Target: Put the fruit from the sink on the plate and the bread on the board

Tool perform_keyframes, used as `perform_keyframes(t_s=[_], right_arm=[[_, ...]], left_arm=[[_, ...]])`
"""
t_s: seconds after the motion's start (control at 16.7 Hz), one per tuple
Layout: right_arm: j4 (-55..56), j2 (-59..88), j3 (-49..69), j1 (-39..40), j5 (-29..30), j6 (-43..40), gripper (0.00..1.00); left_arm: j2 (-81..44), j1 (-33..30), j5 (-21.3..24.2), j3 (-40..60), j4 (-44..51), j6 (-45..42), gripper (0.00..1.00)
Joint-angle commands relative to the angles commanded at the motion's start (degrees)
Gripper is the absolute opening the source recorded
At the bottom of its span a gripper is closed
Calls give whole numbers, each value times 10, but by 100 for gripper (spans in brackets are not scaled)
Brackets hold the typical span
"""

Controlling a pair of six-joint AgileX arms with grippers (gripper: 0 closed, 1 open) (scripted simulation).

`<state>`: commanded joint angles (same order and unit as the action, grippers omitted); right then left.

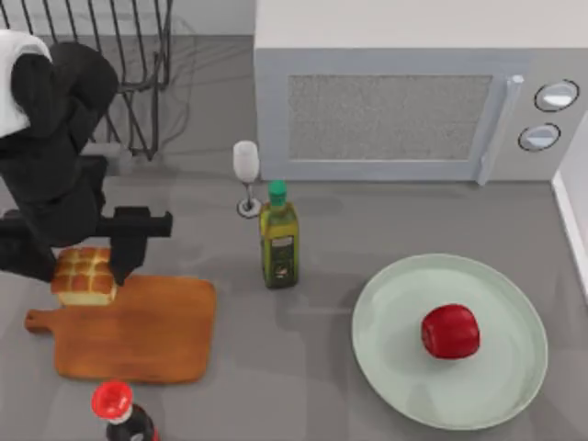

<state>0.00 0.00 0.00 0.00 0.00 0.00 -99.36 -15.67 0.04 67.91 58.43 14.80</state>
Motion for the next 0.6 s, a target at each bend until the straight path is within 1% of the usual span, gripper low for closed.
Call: perform_keyframes(t_s=[0.18,0.6], right_arm=[[0,0,0,0,0,0,100],[0,0,0,0,0,0,100]], left_arm=[[20,-28,-2,-24,-17,28,0],[13,-25,-1,-29,-25,27,0]])
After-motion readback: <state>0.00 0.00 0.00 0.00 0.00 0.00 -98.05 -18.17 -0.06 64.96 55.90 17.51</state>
